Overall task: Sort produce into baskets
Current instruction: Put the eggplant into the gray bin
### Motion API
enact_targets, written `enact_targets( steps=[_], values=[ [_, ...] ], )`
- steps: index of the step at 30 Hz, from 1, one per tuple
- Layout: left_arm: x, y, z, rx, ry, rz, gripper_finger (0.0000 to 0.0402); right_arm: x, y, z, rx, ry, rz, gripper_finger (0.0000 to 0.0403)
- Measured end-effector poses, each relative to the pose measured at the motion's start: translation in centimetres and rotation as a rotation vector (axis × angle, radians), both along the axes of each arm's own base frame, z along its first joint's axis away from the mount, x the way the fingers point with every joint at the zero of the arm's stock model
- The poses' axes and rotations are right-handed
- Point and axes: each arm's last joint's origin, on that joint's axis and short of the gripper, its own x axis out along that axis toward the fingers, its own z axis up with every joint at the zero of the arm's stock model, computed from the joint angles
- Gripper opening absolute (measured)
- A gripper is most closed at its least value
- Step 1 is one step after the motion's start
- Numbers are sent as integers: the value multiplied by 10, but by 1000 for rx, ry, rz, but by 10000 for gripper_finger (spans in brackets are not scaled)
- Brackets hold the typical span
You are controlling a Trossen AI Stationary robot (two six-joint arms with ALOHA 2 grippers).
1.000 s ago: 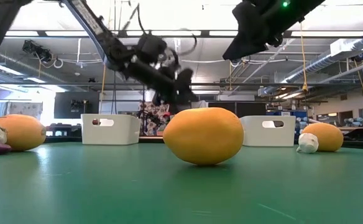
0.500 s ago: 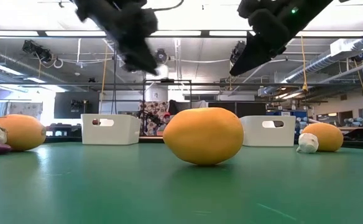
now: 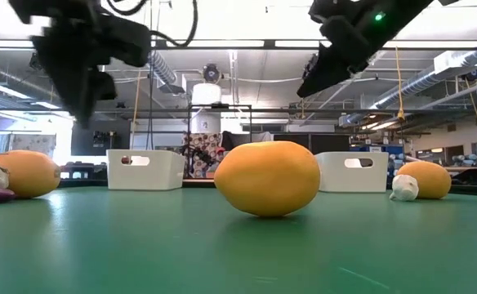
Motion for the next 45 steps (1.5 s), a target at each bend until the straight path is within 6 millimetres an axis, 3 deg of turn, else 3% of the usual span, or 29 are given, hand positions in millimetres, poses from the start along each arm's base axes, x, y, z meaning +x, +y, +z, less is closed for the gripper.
enact_targets(
  steps=[10,19,29,45],
  values=[
    [-13,-48,-8,-91,76,192,184,12,-27,12,-172,-31,37,146],
    [-20,-72,-24,-55,180,280,184,16,-54,19,-221,-76,-23,146],
    [-19,-76,-43,76,238,362,184,19,-62,22,-174,-133,13,146],
    [-11,-83,-79,166,353,281,182,19,-60,22,-163,-131,33,146]
  ],
)
